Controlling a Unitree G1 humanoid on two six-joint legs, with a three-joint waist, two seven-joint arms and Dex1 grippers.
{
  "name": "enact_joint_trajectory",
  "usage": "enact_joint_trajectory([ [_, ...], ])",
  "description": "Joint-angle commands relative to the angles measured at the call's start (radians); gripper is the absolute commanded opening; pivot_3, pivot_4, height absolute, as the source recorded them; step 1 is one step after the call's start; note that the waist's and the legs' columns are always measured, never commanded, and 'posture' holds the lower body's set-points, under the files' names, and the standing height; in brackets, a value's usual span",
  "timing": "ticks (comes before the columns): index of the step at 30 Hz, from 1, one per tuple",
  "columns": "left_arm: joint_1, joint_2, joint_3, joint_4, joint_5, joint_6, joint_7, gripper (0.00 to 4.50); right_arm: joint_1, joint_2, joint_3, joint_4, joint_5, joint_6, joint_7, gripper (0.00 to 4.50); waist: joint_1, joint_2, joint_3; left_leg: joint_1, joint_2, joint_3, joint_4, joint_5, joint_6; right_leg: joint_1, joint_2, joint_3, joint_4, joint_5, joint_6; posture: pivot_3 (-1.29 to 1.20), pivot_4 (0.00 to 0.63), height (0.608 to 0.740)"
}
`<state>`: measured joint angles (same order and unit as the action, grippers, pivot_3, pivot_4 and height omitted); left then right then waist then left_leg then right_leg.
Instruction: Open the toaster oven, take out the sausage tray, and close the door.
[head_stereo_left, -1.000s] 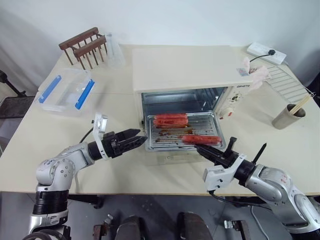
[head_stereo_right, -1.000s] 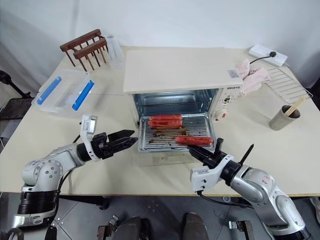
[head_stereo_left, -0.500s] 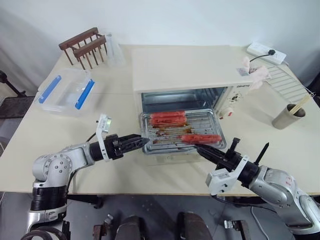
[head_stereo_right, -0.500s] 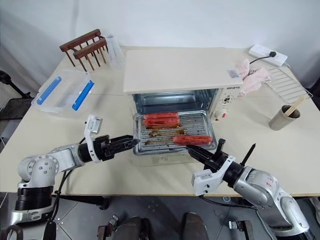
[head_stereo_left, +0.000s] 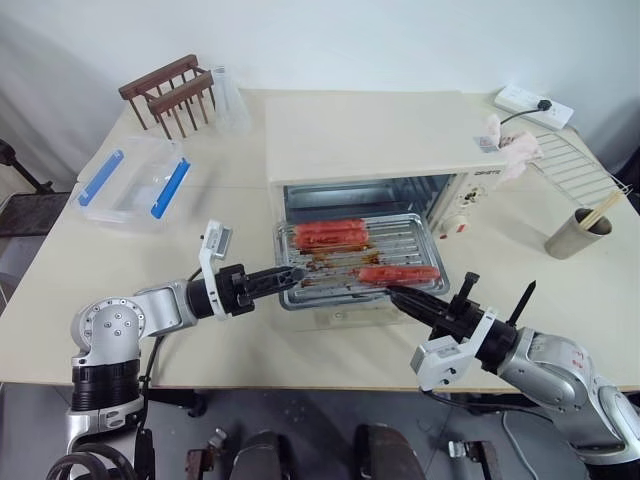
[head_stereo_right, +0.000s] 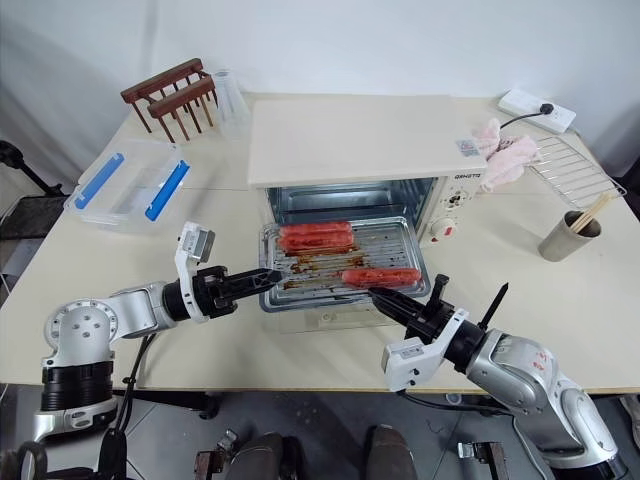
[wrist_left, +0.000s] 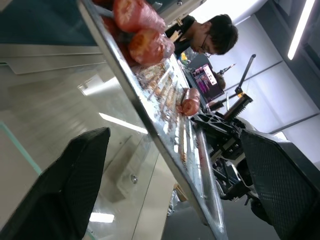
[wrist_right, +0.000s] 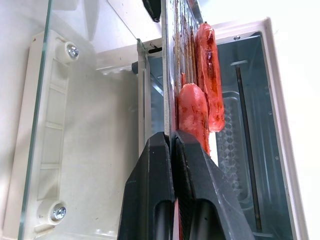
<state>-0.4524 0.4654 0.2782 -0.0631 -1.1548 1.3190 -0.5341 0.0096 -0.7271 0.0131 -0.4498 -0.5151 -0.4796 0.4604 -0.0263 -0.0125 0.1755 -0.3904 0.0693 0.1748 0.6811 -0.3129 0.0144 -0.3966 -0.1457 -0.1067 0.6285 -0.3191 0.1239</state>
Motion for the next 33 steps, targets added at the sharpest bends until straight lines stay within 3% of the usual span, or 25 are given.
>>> enact_joint_trajectory([
  [1, -0.012, -0.021, 0.03, 0.014, -0.073, 0.05, 0.032, 4.01, -0.015, 0.005, -0.009, -0.031, 0.041, -0.023, -0.01, 0.0, 0.0, 0.0, 0.0, 0.0, 0.0, 0.0, 0.0, 0.0, 0.0, 0.0, 0.0, 0.0, 0.0, 0.0, 0.0, 0.0, 0.15, 0.74],
  [10, -0.031, -0.082, 0.092, 0.081, -0.219, 0.13, 0.202, 1.33, -0.019, -0.013, 0.011, -0.018, 0.089, -0.062, 0.018, 0.0, 0.0, 0.0, 0.0, 0.001, 0.0, -0.001, 0.0, 0.0, 0.0, 0.001, 0.0, 0.0, 0.0, 0.0, 0.0, 0.0, 0.15, 0.74],
  [14, -0.035, -0.104, 0.093, 0.105, -0.346, 0.146, 0.342, 0.11, -0.025, -0.018, 0.018, -0.013, 0.147, -0.069, 0.046, 0.0, 0.0, 0.0, 0.0, 0.001, 0.0, -0.001, 0.0, 0.0, 0.0, 0.001, 0.0, 0.0, 0.0, 0.0, 0.0, 0.0, 0.15, 0.74],
  [19, -0.004, -0.086, 0.05, 0.116, -0.535, 0.117, 0.492, 0.05, -0.019, -0.028, 0.016, -0.016, 0.254, -0.048, 0.102, 0.0, 0.0, 0.0, 0.0, 0.001, 0.0, -0.002, 0.0, 0.0, 0.0, 0.002, 0.0, 0.0, 0.0, 0.0, 0.0, 0.0, 0.15, 0.74],
  [24, 0.04, -0.025, -0.045, 0.104, -0.751, 0.014, 0.642, 0.0, -0.023, -0.033, 0.006, -0.013, 0.309, -0.024, 0.131, 1.36, 0.001, -0.001, 0.0, 0.002, 0.0, -0.003, 0.0, 0.0, 0.0, 0.003, -0.001, 0.001, 0.0, 0.0, 0.0, 0.0, 0.15, 0.74],
  [25, 0.048, -0.012, -0.064, 0.099, -0.785, -0.007, 0.664, 0.0, -0.024, -0.033, 0.003, -0.011, 0.319, -0.02, 0.133, 1.79, 0.001, -0.001, 0.0, 0.002, 0.0, -0.003, 0.0, 0.0, 0.0, 0.003, -0.001, 0.002, 0.0, 0.0, 0.0, 0.0, 0.15, 0.74],
  [30, 0.077, 0.014, -0.102, 0.083, -0.817, -0.044, 0.688, 0.0, -0.019, -0.043, -0.009, -0.019, 0.432, 0.039, 0.175, 3.4, 0.002, 0.0, 0.0, 0.003, -0.001, -0.003, 0.0, 0.0, 0.0, 0.004, -0.001, 0.002, -0.001, 0.0, 0.0, 0.0, 0.15, 0.74],
  [33, 0.084, 0.014, -0.104, 0.087, -0.817, -0.051, 0.696, 0.0, -0.012, -0.059, -0.021, -0.037, 0.603, 0.12, 0.239, 4.37, 0.003, 0.0, 0.0, 0.002, -0.002, -0.003, 0.0, 0.0, 0.0, 0.004, -0.001, 0.002, -0.001, 0.0, 0.0, 0.0, 0.15, 0.74],
])
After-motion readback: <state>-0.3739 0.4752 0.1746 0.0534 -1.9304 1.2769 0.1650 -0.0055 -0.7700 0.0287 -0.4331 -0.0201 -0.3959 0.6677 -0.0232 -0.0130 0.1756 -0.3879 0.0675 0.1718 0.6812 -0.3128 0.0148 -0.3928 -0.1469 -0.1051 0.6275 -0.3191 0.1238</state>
